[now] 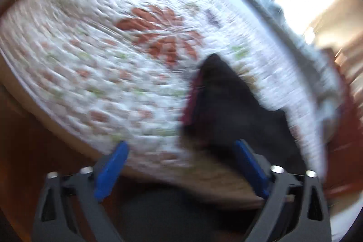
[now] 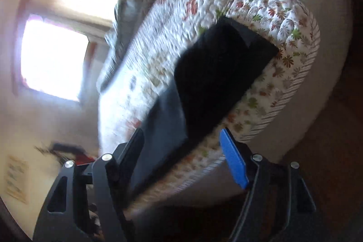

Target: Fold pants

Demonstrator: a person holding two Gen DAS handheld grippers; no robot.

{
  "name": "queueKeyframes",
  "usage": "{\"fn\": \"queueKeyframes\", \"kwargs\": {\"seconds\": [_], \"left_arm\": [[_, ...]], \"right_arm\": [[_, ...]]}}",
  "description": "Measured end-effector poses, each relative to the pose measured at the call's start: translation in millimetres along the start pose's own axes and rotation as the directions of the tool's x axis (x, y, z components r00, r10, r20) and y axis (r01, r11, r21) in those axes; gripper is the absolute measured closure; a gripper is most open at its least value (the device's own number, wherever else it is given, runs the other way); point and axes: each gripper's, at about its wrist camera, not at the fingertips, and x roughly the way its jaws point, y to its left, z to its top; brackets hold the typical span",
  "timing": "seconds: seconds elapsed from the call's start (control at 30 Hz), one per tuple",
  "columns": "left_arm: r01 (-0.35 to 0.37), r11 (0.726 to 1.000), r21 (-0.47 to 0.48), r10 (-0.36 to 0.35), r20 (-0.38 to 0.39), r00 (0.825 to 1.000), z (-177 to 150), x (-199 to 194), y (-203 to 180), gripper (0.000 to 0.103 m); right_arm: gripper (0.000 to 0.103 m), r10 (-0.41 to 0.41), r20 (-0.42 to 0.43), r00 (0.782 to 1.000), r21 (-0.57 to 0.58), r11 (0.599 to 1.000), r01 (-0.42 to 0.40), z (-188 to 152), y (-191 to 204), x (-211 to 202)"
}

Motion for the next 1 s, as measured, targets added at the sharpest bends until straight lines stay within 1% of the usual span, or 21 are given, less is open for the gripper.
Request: {"fn": "queueKeyframes", "kwargs": {"seconds": [0.07,0.13,0.17,0.27,0.3,0.33,0.37,0.4,0.43,0.47,0.5,0.53,0.57,0.63,0.67,0.7,0.77,0.8,0.83,0.9,1.0], "left_arm": [[0.044,0.998,-0.052,-0.048,-0.077,0.996,1,24,-1,0.004],[0.059,0.993,-0.106,-0.070,-0.105,0.992,3,44,-2,0.004],[0.067,0.992,-0.108,-0.077,-0.100,0.992,3,47,-4,0.004],[0.096,0.990,-0.106,-0.108,-0.114,0.988,7,55,-16,0.008],[0.102,0.990,-0.095,-0.114,-0.131,0.985,8,58,-21,0.031],[0.071,0.995,-0.071,-0.082,-0.167,0.982,9,67,-27,0.053],[0.032,0.998,-0.063,-0.043,-0.184,0.982,10,71,-31,0.057],[0.022,0.997,-0.071,-0.036,-0.198,0.980,10,74,-29,0.071],[0.025,0.996,-0.081,-0.042,-0.215,0.976,12,78,-30,0.083],[0.020,0.995,-0.094,-0.040,-0.222,0.974,14,80,-33,0.083],[0.021,0.995,-0.097,-0.042,-0.218,0.975,16,79,-34,0.085],[0.037,0.995,-0.098,-0.057,-0.202,0.978,22,74,-40,0.086],[0.070,0.992,-0.103,-0.087,-0.175,0.981,25,68,-44,0.086],[0.163,0.980,-0.115,-0.175,-0.099,0.980,32,50,-47,0.086],[0.183,0.978,-0.103,-0.191,-0.073,0.979,32,46,-49,0.086],[0.169,0.981,-0.093,-0.176,-0.073,0.982,32,49,-49,0.086],[0.131,0.984,-0.118,-0.144,-0.110,0.983,25,65,-36,0.086],[0.100,0.983,-0.155,-0.123,-0.150,0.981,17,80,-20,0.086],[0.088,0.981,-0.172,-0.117,-0.166,0.979,11,85,-10,0.086],[0.102,0.977,-0.185,-0.134,-0.164,0.977,6,88,-2,0.086],[0.078,0.990,-0.121,-0.097,-0.162,0.982,8,85,-15,0.086]], "right_arm": [[0.027,0.041,0.046,0.998,0.071,0.997,-0.044,7,-4,-5],[0.027,0.062,0.071,0.996,0.133,0.989,-0.071,16,-6,-5],[0.027,0.059,0.073,0.996,0.139,0.988,-0.069,21,-7,-6],[0.026,-0.008,0.062,0.998,0.155,0.988,-0.002,36,-3,-2],[0.026,-0.018,0.050,0.999,0.165,0.986,0.009,43,-3,3],[0.026,-0.025,0.045,0.999,0.171,0.985,0.017,46,-5,4],[0.031,-0.050,0.045,0.998,0.181,0.983,0.041,53,-7,9],[0.040,-0.075,0.056,0.996,0.180,0.981,0.064,59,-6,12],[0.068,-0.097,0.051,0.994,0.164,0.983,0.088,64,-4,17],[0.089,-0.124,0.053,0.991,0.136,0.984,0.115,68,1,20],[0.095,-0.172,0.068,0.983,0.074,0.983,0.167,76,18,21],[0.098,-0.175,0.081,0.981,0.031,0.984,0.173,81,30,20],[0.099,-0.132,0.125,0.983,-0.028,0.990,0.137,89,53,11],[0.099,-0.044,0.219,0.975,-0.130,0.989,0.073,96,86,-17],[0.099,-0.026,0.235,0.972,-0.142,0.988,0.061,97,87,-24],[0.099,-0.025,0.246,0.969,-0.134,0.989,0.059,96,79,-28],[0.099,-0.069,0.228,0.971,-0.058,0.995,0.084,94,41,-21],[0.099,-0.110,0.191,0.975,-0.018,0.993,0.115,92,18,-9],[0.099,-0.167,0.146,0.975,0.014,0.986,0.167,87,-5,3],[0.098,-0.223,0.108,0.969,0.041,0.975,0.220,80,-31,14],[0.098,-0.210,0.106,0.972,0.066,0.977,0.204,75,-45,14]]}}
